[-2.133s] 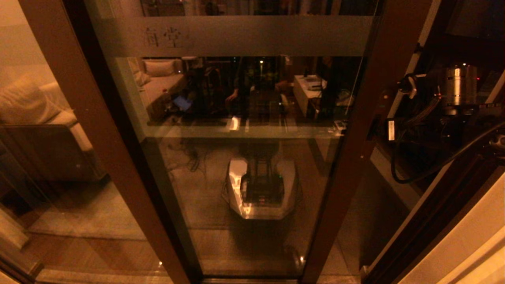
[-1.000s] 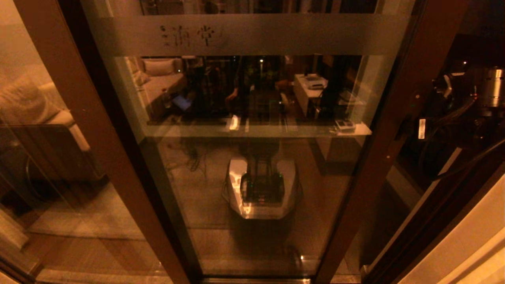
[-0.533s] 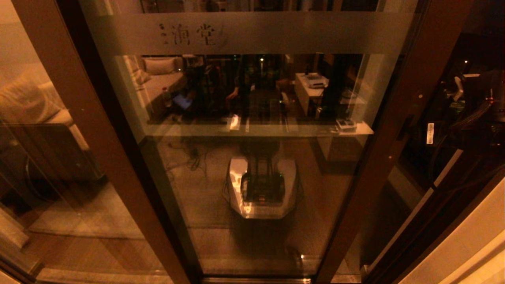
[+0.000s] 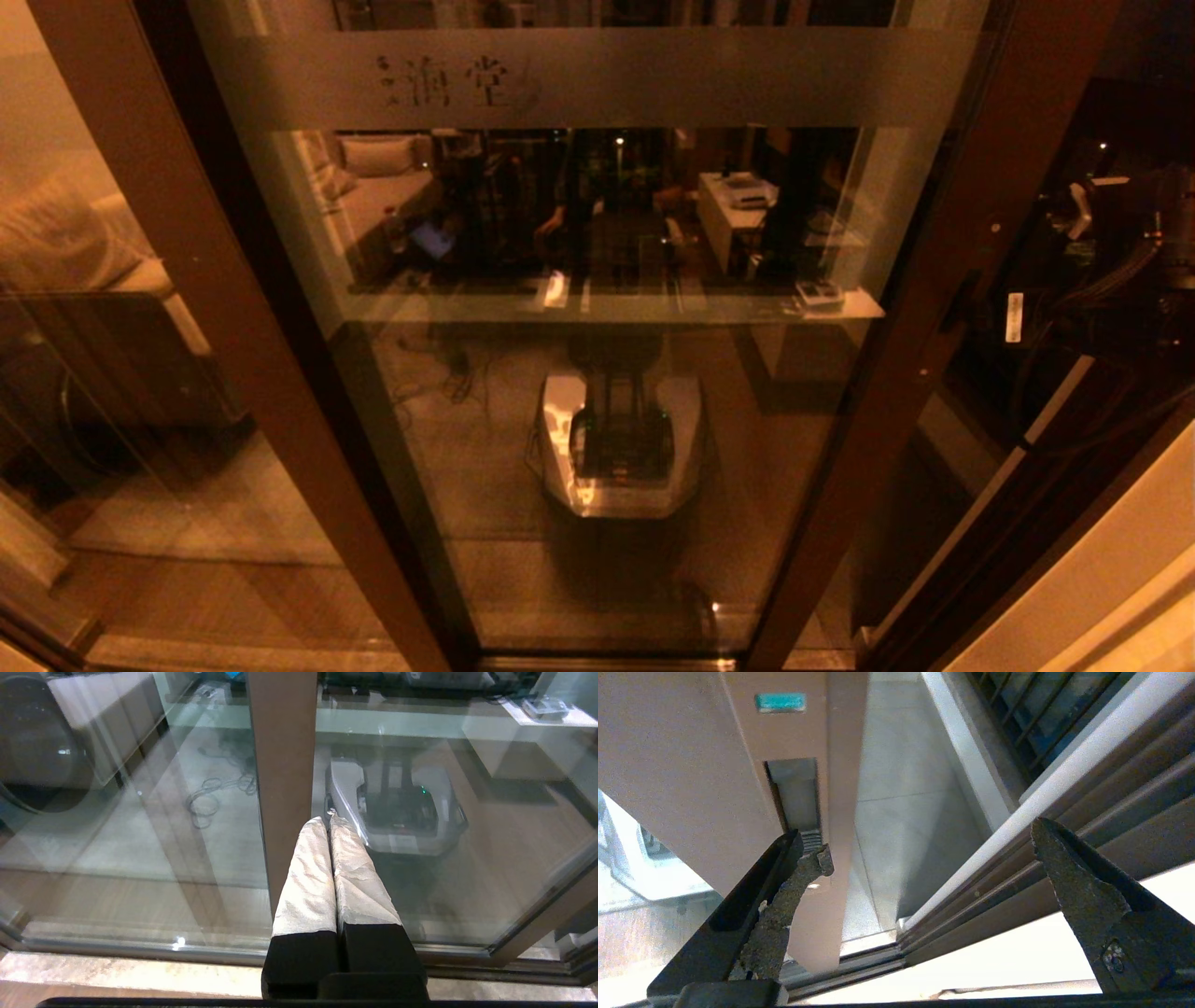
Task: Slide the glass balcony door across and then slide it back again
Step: Close the slid door
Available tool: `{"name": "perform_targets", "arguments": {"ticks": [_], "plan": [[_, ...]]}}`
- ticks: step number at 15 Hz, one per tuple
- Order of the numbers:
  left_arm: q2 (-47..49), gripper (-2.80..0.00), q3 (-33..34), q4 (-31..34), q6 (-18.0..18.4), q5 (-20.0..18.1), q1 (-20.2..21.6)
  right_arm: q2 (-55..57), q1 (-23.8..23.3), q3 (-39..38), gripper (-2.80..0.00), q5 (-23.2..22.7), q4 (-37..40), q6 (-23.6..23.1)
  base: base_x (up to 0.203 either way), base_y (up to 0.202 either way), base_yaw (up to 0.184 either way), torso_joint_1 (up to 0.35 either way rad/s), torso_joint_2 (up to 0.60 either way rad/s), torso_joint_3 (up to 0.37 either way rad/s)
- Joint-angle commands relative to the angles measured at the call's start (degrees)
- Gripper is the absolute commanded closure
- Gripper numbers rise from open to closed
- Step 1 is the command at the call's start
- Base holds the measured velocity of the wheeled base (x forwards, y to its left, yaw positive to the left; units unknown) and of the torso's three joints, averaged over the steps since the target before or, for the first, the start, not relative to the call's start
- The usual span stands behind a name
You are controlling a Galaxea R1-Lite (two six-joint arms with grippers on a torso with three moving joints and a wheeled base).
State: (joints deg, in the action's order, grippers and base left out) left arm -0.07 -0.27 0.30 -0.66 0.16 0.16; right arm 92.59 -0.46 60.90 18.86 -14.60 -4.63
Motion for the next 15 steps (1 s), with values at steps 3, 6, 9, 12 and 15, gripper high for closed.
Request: {"name": "perform_targets", "arguments": {"ticks": [3, 6, 9, 12, 15], "plan": [[0.1, 0.00, 0.0, 0.0, 0.0, 0.0, 0.0, 3.1, -0.1, 1.5, -2.80, 0.0, -1.4, -0.2, 0.000, 0.000, 0.000, 0.000, 0.00, 0.000], [0.1, 0.00, 0.0, 0.0, 0.0, 0.0, 0.0, 3.3, -0.3, 1.5, -2.80, 0.1, -1.7, -0.3, 0.000, 0.000, 0.000, 0.000, 0.00, 0.000], [0.1, 0.00, 0.0, 0.0, 0.0, 0.0, 0.0, 3.2, -1.0, 1.3, -2.80, 0.1, -1.7, -0.3, 0.000, 0.000, 0.000, 0.000, 0.00, 0.000], [0.1, 0.00, 0.0, 0.0, 0.0, 0.0, 0.0, 3.1, -1.8, 1.4, -2.80, 0.1, -1.7, -0.4, 0.000, 0.000, 0.000, 0.000, 0.00, 0.000], [0.1, 0.00, 0.0, 0.0, 0.0, 0.0, 0.0, 3.1, -2.8, 1.2, -2.80, 0.1, -3.0, -1.5, 0.000, 0.000, 0.000, 0.000, 0.00, 0.000]]}}
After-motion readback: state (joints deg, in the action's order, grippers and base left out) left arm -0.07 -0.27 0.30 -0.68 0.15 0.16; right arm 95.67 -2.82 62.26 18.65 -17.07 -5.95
